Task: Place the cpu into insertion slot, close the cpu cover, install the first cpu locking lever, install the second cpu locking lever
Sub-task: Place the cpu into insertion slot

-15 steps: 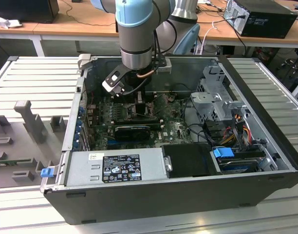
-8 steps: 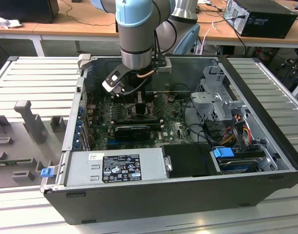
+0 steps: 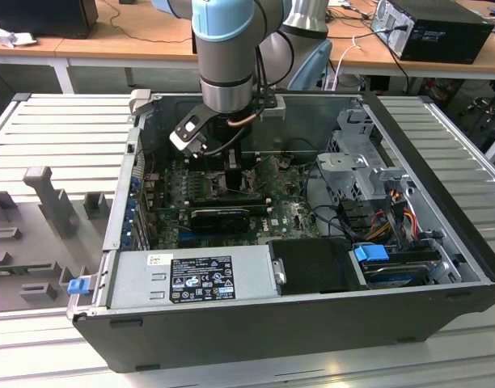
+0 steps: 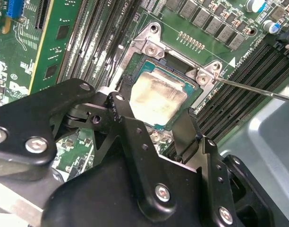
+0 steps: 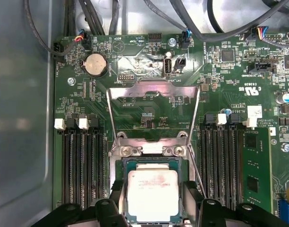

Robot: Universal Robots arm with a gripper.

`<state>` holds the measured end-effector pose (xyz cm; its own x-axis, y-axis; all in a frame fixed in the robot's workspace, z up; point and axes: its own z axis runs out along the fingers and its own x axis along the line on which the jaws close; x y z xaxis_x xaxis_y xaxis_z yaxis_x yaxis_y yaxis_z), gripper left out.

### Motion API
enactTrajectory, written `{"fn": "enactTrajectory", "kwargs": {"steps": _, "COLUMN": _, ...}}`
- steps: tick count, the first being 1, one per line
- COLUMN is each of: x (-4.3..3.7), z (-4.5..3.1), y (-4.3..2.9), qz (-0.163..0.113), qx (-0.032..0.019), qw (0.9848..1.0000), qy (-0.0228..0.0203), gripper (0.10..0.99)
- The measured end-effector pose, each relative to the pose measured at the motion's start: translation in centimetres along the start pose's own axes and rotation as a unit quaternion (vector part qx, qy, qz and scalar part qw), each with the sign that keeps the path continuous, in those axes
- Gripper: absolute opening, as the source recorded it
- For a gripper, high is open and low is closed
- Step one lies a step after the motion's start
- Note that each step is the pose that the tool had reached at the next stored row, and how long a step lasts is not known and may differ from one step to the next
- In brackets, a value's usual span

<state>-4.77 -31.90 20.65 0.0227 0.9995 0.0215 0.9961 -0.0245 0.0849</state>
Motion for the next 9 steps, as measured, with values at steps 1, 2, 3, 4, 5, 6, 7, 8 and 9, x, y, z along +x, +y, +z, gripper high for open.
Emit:
{"fn": "enactTrajectory", "kwargs": {"steps": 1, "x": 0.00, "z": -0.14, "y": 0.01, "qz": 0.000, "qx": 0.0000, "qw": 1.0000, "qy": 0.0000, "gripper": 0.608}}
{"fn": "enactTrajectory", "kwargs": {"steps": 2, "x": 0.01, "z": -0.30, "y": 0.03, "qz": 0.000, "qx": 0.0000, "qw": 1.0000, "qy": 0.0000, "gripper": 0.608}}
{"fn": "enactTrajectory", "kwargs": {"steps": 3, "x": 0.01, "z": -0.39, "y": 0.03, "qz": 0.000, "qx": 0.0000, "qw": 1.0000, "qy": 0.0000, "gripper": 0.608}}
{"fn": "enactTrajectory", "kwargs": {"steps": 4, "x": 0.01, "z": -0.44, "y": 0.04, "qz": 0.000, "qx": 0.0000, "qw": 1.0000, "qy": 0.0000, "gripper": 0.592}}
{"fn": "enactTrajectory", "kwargs": {"steps": 5, "x": 0.01, "z": -0.52, "y": 0.05, "qz": 0.000, "qx": 0.0000, "qw": 1.0000, "qy": 0.0000, "gripper": 0.463}}
{"fn": "enactTrajectory", "kwargs": {"steps": 6, "x": 0.02, "z": -0.55, "y": 0.05, "qz": 0.000, "qx": -0.0001, "qw": 1.0000, "qy": 0.0001, "gripper": 0.404}}
{"fn": "enactTrajectory", "kwargs": {"steps": 7, "x": 0.01, "z": -0.56, "y": 0.05, "qz": 0.000, "qx": 0.0000, "qw": 1.0000, "qy": 0.0000, "gripper": 0.404}}
{"fn": "enactTrajectory", "kwargs": {"steps": 8, "x": 0.01, "z": -0.58, "y": 0.05, "qz": 0.000, "qx": 0.0000, "qw": 1.0000, "qy": 0.0000, "gripper": 0.345}}
{"fn": "enactTrajectory", "kwargs": {"steps": 9, "x": 0.01, "z": -0.62, "y": 0.05, "qz": 0.000, "qx": 0.0000, "qw": 1.0000, "qy": -0.0001, "gripper": 0.282}}
